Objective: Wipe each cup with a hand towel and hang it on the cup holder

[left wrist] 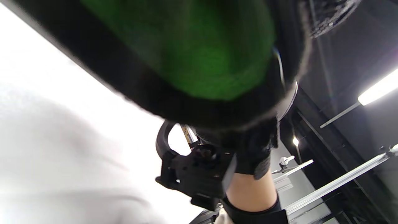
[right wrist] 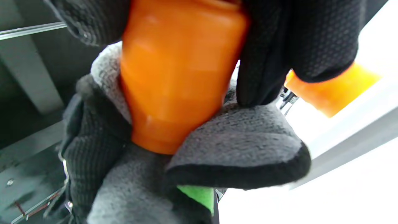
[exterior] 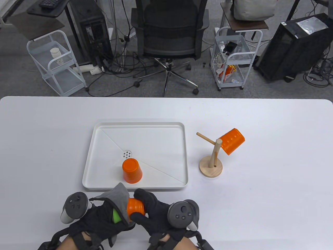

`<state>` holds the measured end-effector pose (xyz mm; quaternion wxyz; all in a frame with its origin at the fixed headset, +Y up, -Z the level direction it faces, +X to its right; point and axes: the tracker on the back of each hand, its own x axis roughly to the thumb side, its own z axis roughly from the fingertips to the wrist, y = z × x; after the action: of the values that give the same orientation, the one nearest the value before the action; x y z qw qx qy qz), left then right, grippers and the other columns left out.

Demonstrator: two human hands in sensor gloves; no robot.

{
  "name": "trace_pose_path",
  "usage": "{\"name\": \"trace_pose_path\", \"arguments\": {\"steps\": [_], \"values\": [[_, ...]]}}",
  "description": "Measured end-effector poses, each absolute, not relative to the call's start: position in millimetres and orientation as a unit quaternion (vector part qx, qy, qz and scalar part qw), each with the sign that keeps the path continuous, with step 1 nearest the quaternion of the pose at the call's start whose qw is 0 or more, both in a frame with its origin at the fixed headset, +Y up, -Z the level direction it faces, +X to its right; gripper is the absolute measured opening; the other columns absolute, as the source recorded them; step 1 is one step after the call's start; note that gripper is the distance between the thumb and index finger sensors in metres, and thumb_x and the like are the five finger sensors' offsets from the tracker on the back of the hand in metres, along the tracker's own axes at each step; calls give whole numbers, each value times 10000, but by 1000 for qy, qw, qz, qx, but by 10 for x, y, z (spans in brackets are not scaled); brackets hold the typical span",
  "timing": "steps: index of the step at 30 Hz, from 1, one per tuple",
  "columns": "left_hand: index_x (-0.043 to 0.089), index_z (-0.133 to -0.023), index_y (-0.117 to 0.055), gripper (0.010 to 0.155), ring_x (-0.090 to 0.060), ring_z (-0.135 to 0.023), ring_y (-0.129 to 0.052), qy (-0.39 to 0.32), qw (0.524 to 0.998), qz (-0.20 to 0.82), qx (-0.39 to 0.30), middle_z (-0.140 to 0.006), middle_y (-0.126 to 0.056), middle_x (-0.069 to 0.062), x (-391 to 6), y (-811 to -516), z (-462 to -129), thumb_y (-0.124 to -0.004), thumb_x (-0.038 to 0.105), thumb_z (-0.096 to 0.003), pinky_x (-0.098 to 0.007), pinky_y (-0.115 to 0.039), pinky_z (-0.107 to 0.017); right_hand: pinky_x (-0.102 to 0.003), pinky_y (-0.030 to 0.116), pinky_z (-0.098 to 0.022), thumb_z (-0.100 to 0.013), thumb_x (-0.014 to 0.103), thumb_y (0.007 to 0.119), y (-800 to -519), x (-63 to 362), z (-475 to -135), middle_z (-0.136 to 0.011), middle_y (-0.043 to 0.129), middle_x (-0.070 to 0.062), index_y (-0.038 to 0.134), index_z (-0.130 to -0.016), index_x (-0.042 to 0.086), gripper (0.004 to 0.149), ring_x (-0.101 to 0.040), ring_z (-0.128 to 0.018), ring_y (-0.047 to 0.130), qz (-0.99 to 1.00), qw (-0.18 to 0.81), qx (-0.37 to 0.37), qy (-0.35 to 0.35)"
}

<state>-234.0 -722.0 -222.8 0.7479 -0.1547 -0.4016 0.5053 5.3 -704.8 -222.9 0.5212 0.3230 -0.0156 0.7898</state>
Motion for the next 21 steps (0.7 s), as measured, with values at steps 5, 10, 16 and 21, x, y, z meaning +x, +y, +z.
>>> {"name": "trace_pose_path", "arguments": {"steps": [5,10,16,21], "values": [[466,-984,-133,873,-356,-742,-830,-420,782,443,-123,-1120,-73,-7,-2319,-7153,-2169,-836,516,-468,-621,-671,-615,-547,894,-377,-476,571,685,-7110,78,-2275,-829,794,-324,513,-988,-1,787,-364,-455,1067,777,561,283,36],[481,-985,-147,870,-360,-768,-817,-439,811,377,-89,-1126,-82,12,-2297,-7097,-2115,-844,518,-464,-630,-648,-643,-526,915,-312,-478,591,679,-7194,93,-2313,-758,850,-327,558,-962,-33,799,-335,-364,1088,759,595,247,89],[484,-992,-163,858,-333,-747,-854,-425,800,413,-93,-1135,-111,4,-2311,-7121,-2141,-835,539,-462,-607,-697,-620,-519,904,-326,-484,596,656,-7169,82,-2294,-785,836,-305,535,-976,-19,797,-319,-372,1070,766,580,271,56],[468,-998,-154,858,-299,-702,-890,-409,775,468,-112,-1133,-133,-19,-2343,-7185,-2199,-817,567,-463,-580,-741,-582,-550,862,-404,-491,572,660,-7094,53,-2238,-884,752,-289,461,-1011,28,779,-357,-478,1027,784,533,319,-5]]}}
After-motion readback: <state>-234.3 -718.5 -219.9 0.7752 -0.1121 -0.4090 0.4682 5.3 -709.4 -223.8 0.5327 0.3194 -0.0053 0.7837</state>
